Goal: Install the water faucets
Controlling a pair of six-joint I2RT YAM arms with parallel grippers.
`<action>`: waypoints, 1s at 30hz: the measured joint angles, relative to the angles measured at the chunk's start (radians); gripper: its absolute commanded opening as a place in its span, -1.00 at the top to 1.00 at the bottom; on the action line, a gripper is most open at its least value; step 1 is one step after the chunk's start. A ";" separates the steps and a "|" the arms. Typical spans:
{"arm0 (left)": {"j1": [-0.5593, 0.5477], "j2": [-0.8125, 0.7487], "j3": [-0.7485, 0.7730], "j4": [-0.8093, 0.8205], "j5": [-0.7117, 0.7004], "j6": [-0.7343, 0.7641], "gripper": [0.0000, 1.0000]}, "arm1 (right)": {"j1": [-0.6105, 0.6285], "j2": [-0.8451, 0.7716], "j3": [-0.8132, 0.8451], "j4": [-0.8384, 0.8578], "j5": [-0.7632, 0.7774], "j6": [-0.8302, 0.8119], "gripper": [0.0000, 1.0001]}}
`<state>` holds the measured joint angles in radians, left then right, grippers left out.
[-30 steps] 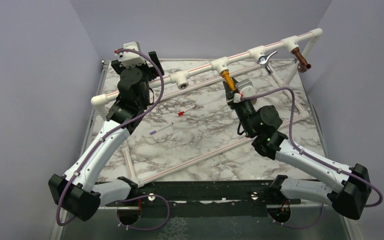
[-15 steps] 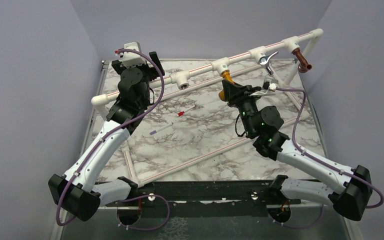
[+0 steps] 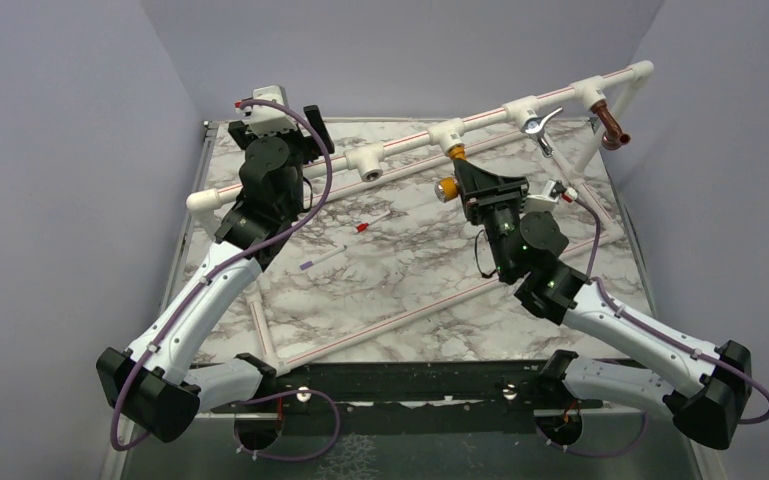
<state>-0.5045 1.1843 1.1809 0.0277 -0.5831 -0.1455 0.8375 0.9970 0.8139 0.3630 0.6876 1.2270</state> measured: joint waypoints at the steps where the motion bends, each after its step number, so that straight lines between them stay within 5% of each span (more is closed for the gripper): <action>1: 0.000 0.000 0.000 0.000 0.000 0.000 -0.98 | 0.000 -0.001 0.000 -0.006 0.001 0.042 0.99; 12: 0.003 -0.001 0.000 0.000 -0.001 0.000 -0.98 | 0.000 0.013 0.003 -0.022 0.003 0.275 0.98; 18: 0.003 -0.001 0.000 0.000 -0.001 0.000 -0.98 | 0.000 0.011 0.018 -0.066 0.006 0.301 0.65; 23: 0.003 -0.001 0.000 0.000 0.000 0.000 -0.98 | 0.000 0.006 0.018 -0.076 0.007 0.309 -0.02; 30: 0.006 0.000 0.000 0.002 -0.001 0.000 -0.98 | -0.002 -0.031 0.018 -0.133 0.034 0.335 -0.50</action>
<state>-0.4988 1.1843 1.1809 0.0299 -0.5838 -0.1452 0.8360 0.9657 0.8318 0.2298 0.7219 1.5620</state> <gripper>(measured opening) 0.991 0.683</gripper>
